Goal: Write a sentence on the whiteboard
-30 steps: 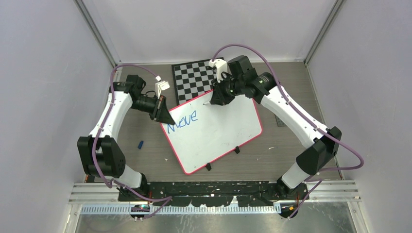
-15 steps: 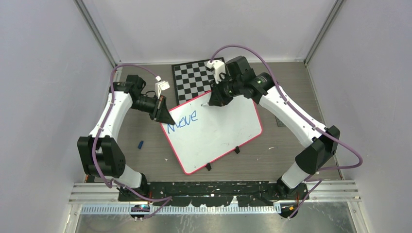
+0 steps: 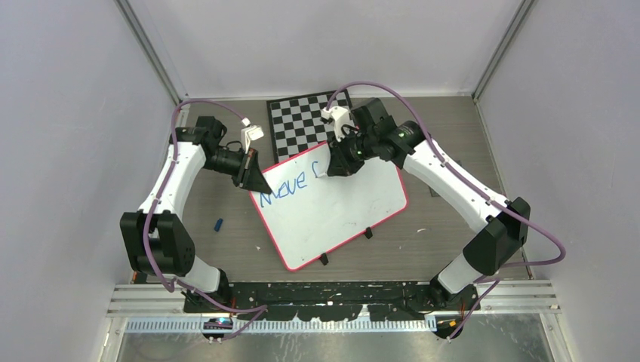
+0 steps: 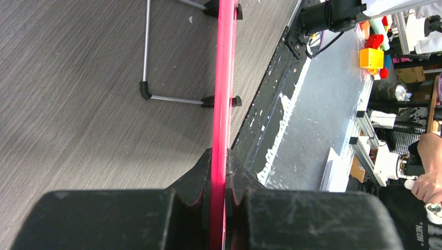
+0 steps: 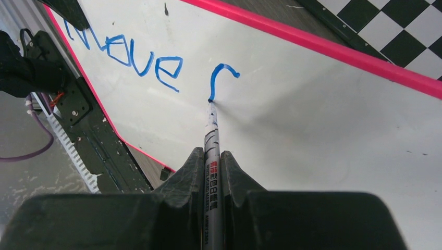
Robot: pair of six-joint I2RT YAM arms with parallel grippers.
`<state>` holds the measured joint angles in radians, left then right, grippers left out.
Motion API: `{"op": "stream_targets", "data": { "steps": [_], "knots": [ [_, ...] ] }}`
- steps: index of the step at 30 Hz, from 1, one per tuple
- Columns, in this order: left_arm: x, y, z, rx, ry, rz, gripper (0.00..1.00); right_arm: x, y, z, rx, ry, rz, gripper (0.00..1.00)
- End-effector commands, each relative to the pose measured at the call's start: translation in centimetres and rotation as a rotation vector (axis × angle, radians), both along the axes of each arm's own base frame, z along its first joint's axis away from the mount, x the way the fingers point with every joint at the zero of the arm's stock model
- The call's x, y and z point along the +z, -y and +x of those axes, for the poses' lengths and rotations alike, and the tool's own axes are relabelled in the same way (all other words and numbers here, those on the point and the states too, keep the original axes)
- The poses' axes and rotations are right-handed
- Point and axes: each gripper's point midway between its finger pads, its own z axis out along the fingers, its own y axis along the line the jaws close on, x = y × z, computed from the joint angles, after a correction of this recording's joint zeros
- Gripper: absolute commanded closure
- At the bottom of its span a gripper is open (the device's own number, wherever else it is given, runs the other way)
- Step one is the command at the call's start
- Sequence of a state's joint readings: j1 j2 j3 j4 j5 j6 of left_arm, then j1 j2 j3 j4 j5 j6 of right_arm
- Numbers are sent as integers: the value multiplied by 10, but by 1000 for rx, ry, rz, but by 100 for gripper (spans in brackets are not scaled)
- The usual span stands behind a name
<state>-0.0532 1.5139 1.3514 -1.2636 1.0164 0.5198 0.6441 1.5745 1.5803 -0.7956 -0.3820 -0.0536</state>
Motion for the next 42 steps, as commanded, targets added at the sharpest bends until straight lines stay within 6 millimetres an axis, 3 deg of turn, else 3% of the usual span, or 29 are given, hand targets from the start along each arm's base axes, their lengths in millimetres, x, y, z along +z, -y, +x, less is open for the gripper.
{"op": "stream_targets", "data": {
  "steps": [1,8,18,30,38,42],
  "knots": [
    [-23,-8,13,-48,124,132,100,2,0,0,-3,38,3,100],
    [-23,-8,13,-47,124,136,100,7,-13,-9,33,38,16,100],
    [-22,-8,13,-47,126,134,100,43,-18,-13,51,81,80,100],
    [-23,-8,12,-44,124,136,100,22,-14,8,6,95,15,100],
    [-24,-8,13,-46,123,136,100,22,9,20,-38,98,14,100],
    [-25,-8,14,-47,119,135,100,24,12,19,-33,92,20,100]
  ]
}}
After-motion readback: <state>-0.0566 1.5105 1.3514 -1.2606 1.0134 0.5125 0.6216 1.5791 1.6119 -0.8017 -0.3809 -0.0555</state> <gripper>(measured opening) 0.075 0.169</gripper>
